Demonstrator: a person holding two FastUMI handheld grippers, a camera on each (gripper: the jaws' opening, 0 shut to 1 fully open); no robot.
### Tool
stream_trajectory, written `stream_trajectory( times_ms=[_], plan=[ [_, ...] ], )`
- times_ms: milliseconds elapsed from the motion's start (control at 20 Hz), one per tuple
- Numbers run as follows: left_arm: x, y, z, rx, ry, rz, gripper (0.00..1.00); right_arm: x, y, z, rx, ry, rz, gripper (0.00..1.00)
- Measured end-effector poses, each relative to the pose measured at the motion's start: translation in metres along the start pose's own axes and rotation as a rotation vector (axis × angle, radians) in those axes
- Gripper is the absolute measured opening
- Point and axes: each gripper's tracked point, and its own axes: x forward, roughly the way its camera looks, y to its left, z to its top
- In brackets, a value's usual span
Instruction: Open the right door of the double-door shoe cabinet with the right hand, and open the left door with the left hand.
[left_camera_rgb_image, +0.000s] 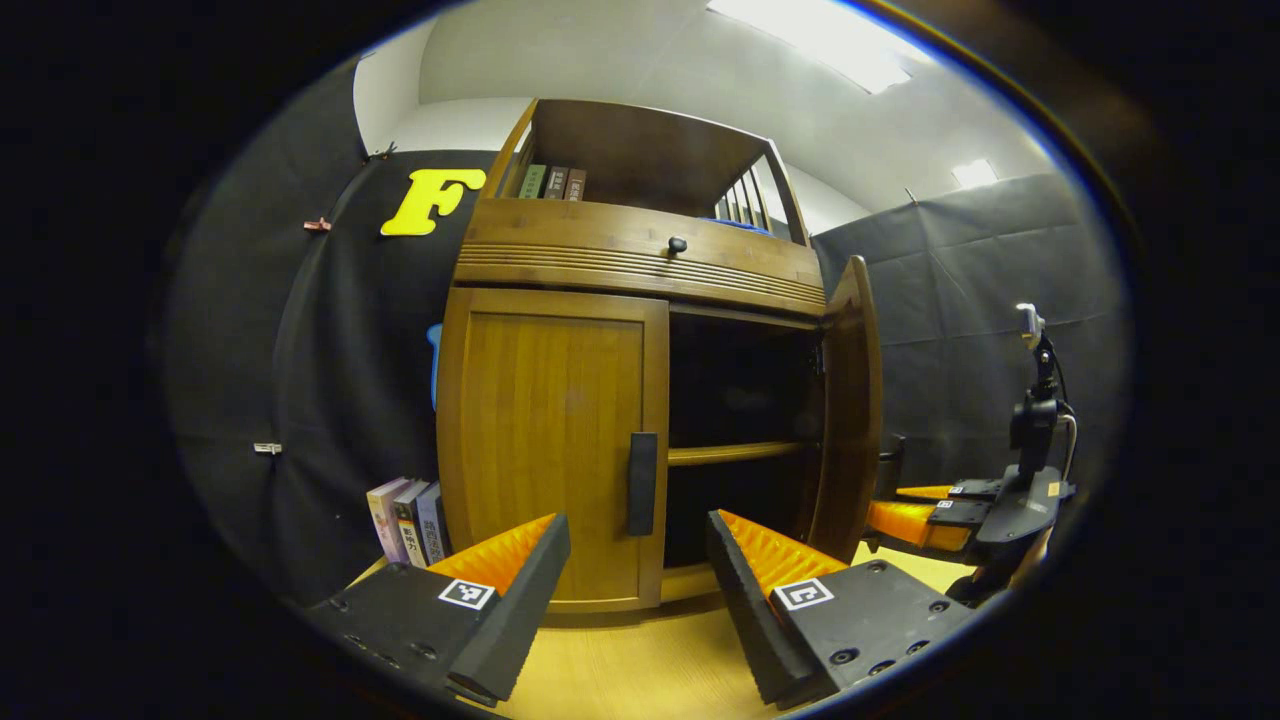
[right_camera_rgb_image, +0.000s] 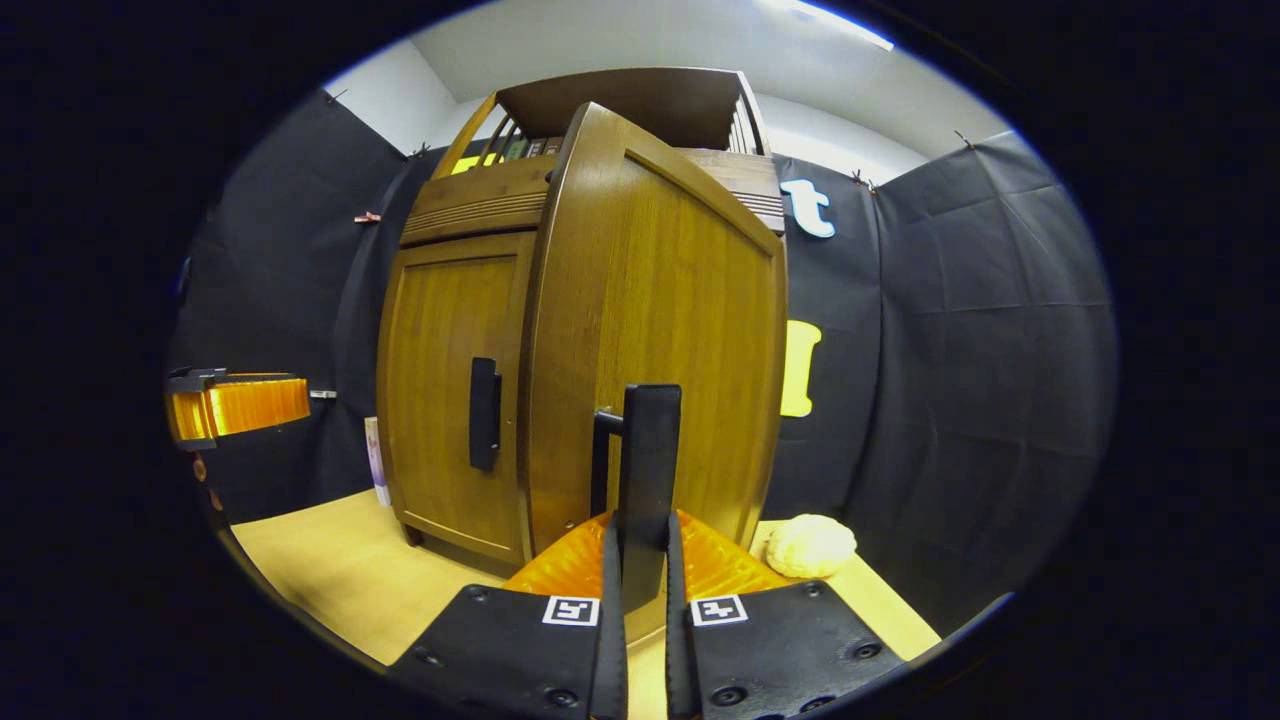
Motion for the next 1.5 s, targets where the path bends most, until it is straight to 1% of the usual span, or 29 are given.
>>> stream_trajectory(
  times_ms=[100,150,200,250,300,400,500,550,600,650,700,750,800,850,900,950,1100,1150,1200,1250,1300,1350,1400,1450,1500],
  plan=[
    [-0.001,0.002,-0.001,0.011,-0.004,0.003,0.86,-0.005,-0.009,-0.001,-0.006,0.007,-0.023,0.18],
    [-0.002,0.001,-0.001,0.018,-0.004,0.0,0.86,-0.008,-0.014,0.0,-0.013,0.006,-0.037,0.15],
    [-0.001,-0.001,-0.002,0.027,-0.006,-0.01,0.86,-0.011,-0.018,-0.001,-0.027,0.009,-0.049,0.18],
    [-0.002,-0.002,-0.003,0.036,0.002,-0.018,0.82,-0.014,-0.023,-0.001,-0.042,0.006,-0.064,0.18],
    [-0.005,-0.001,-0.007,0.044,0.012,-0.022,0.86,-0.018,-0.03,-0.001,-0.063,-0.004,-0.086,0.18],
    [-0.007,-0.001,-0.005,0.063,0.01,-0.03,0.86,-0.025,-0.047,0.0,-0.119,-0.017,-0.137,0.18],
    [-0.003,0.001,0.003,0.077,-0.017,-0.027,0.86,-0.027,-0.068,0.001,-0.17,-0.022,-0.201,0.17],
    [0.001,0.001,0.006,0.078,-0.03,-0.029,0.86,-0.03,-0.076,0.0,-0.171,-0.015,-0.209,0.17],
    [0.006,-0.001,0.007,0.075,-0.038,-0.036,0.86,-0.032,-0.081,0.0,-0.134,-0.012,-0.2,0.17],
    [0.012,-0.004,0.006,0.066,-0.036,-0.043,0.86,-0.035,-0.088,0.0,-0.086,-0.005,-0.199,0.19],
    [0.017,-0.006,0.004,0.054,-0.032,-0.049,0.82,-0.038,-0.093,-0.002,-0.049,0.001,-0.198,0.12],
    [0.023,-0.007,0.001,0.042,-0.026,-0.05,0.86,-0.036,-0.1,-0.003,-0.033,-0.001,-0.196,0.12],
    [0.029,-0.008,-0.004,0.03,-0.017,-0.051,0.86,-0.036,-0.102,-0.002,-0.023,-0.003,-0.186,0.13],
    [0.035,-0.009,-0.008,0.025,-0.006,-0.052,0.82,-0.036,-0.104,-0.003,-0.017,-0.006,-0.172,0.09],
    [0.043,-0.009,-0.012,0.026,0.007,-0.046,0.86,-0.037,-0.106,-0.003,-0.018,-0.008,-0.154,0.07],
    [0.049,-0.007,-0.016,0.028,0.02,-0.034,0.86,-0.038,-0.111,-0.005,-0.019,-0.005,-0.138,0.05],
    [0.067,-0.004,-0.024,0.022,0.034,-0.006,0.86,-0.04,-0.121,-0.003,-0.01,-0.009,-0.109,0.1],
    [0.074,-0.005,-0.024,0.013,0.033,-0.004,0.86,-0.04,-0.124,-0.005,-0.004,-0.005,-0.107,0.07],
    [0.081,-0.005,-0.026,0.004,0.033,0.0,0.82,-0.042,-0.127,-0.007,0.001,-0.002,-0.108,0.07],
    [0.086,-0.005,-0.027,0.001,0.032,0.008,0.82,-0.045,-0.131,-0.008,0.002,0.001,-0.111,0.07],
    [0.092,-0.005,-0.029,0.002,0.032,0.019,0.86,-0.048,-0.136,-0.009,0.006,0.005,-0.124,0.07],
    [0.099,-0.003,-0.03,0.009,0.033,0.036,0.86,-0.052,-0.143,-0.011,0.008,0.008,-0.135,0.07],
    [0.106,-0.001,-0.032,0.016,0.034,0.053,0.82,-0.055,-0.148,-0.012,-0.001,0.004,-0.148,0.07],
    [0.113,0.0,-0.033,0.017,0.033,0.063,0.82,-0.058,-0.156,-0.015,-0.02,0.005,-0.174,0.07],
    [0.121,-0.001,-0.035,0.019,0.031,0.066,0.86,-0.06,-0.168,-0.018,-0.048,0.007,-0.215,0.07]
  ],
)
